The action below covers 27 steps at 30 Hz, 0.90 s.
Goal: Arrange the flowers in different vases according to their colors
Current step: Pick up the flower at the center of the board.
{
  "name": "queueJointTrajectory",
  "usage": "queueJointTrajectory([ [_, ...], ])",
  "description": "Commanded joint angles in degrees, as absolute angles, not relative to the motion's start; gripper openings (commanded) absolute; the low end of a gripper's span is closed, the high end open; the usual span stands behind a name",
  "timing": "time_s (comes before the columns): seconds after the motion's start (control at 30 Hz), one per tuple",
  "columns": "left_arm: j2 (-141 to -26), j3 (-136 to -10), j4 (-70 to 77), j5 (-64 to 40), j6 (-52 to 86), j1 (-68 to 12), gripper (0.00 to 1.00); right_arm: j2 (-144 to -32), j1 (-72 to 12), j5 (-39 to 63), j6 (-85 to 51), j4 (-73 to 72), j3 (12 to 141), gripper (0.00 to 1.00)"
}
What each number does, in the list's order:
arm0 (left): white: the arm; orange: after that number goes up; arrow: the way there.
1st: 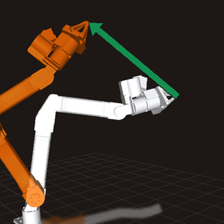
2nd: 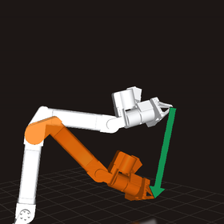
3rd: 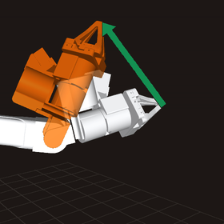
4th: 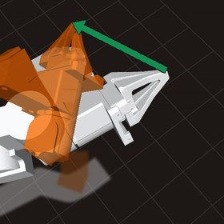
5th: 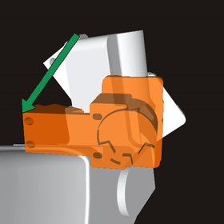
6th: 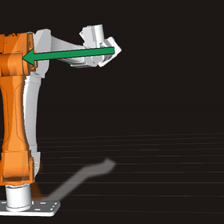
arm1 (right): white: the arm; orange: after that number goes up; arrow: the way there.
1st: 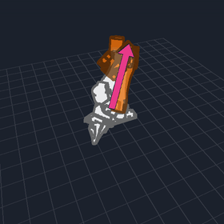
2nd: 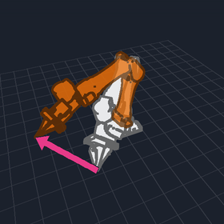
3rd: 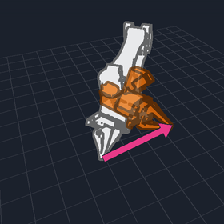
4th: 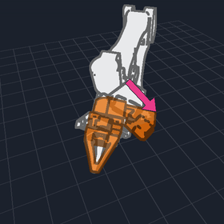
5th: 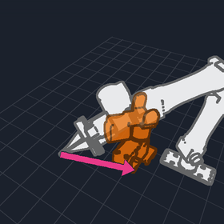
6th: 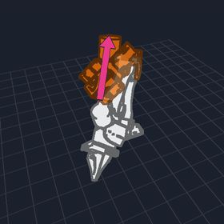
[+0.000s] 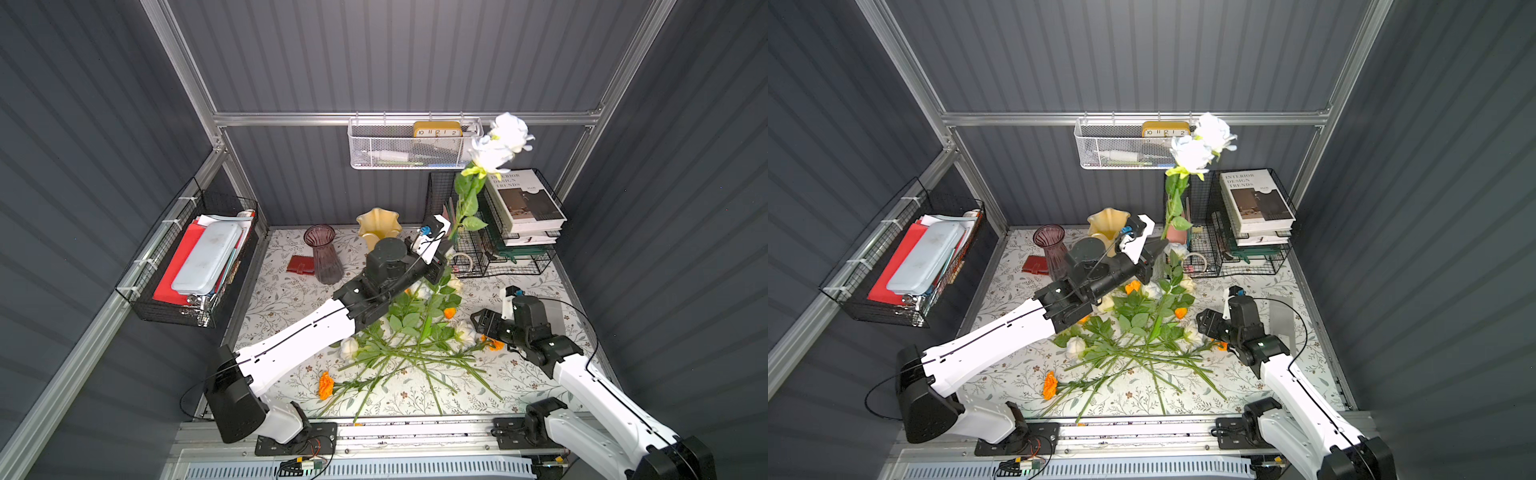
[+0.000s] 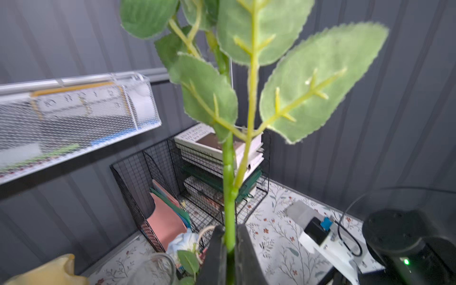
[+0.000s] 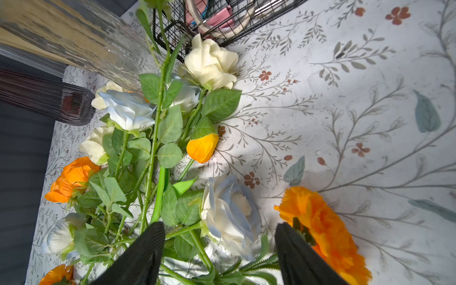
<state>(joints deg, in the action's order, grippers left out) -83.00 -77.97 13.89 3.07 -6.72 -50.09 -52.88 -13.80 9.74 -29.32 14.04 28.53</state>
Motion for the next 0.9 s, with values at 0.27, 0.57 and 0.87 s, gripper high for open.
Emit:
queueJointTrajectory([
  [0.27,-85.7,-87.6,20.9,-11.2,-3.3,-43.4,0.04,-55.7,-15.8,19.6,-25.8,5.7,32.6,0.77],
  [0.57,-81.9,-77.5,22.9,-18.1,7.6,-43.7,0.08,-54.7,-22.5,18.0,-17.8,2.4,39.5,0.80],
  [0.87,-77.2,-63.7,27.7,-18.3,15.9,-46.2,0.08,-55.6,-25.8,23.1,-19.1,-8.6,36.6,0.82],
])
